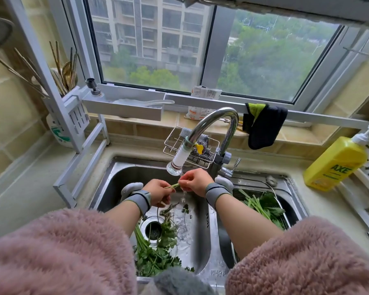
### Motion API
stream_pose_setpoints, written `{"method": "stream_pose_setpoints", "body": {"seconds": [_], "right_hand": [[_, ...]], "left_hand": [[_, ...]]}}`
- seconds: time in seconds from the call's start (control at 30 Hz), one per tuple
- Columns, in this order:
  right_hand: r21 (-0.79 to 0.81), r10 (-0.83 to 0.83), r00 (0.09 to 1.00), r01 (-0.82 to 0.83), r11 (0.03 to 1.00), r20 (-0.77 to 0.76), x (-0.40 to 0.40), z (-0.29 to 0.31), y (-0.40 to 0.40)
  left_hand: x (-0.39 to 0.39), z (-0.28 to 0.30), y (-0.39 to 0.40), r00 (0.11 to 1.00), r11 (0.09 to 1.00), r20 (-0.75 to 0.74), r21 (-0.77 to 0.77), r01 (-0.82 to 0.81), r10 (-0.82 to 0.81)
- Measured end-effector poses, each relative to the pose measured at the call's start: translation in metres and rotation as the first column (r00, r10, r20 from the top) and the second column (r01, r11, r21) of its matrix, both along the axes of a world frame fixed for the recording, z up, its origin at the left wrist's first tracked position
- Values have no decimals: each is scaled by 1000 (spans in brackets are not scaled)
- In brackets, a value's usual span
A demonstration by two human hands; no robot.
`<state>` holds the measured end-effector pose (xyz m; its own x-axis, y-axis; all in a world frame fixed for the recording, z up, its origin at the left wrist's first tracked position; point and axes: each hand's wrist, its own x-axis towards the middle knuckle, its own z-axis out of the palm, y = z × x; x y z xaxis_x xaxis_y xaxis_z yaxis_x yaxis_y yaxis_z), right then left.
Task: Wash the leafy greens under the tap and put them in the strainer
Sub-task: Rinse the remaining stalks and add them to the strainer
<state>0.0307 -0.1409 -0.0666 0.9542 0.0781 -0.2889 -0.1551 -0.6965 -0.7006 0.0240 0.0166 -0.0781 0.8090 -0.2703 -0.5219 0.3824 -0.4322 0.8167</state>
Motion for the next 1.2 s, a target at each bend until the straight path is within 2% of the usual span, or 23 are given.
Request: {"method": "stream_pose_setpoints", "body": {"seconds": [0.17,0.33,0.47,0.53,0.67,0.8,0.87,1.03,1.2], "right_hand": [[-40,-2,1000,3,999,26,3,4,7],[-53,-16,1000,18,998,24,4,2,8],[-91,1,1000,1,996,27,3,4,6],[-98,-7,1000,9,995,24,4,5,4],[-100,-14,1000,14,995,7,6,7,3],[-116,7,1000,-8,993,-13,6,9,5],[-121,10,1000,-11,993,-10,7,10,7],[-137,9,1000,-10,991,-8,10,13,9],[-180,18,1000,-18,984,-1,9,14,9]], "left_hand": [[2,3,0,998,998,-45,-47,32,-34],[5,1,1,998,1000,65,16,-12,11],[5,-1,1,998,995,14,-78,-58,59],[5,0,0,996,993,38,-82,-82,85],[9,0,-3,983,997,167,-18,-79,81],[14,-2,-9,945,992,322,123,10,-50],[14,0,-12,950,987,307,160,5,-54],[15,4,-15,957,989,290,138,-46,4],[15,5,-18,955,985,295,170,-35,-17]]}}
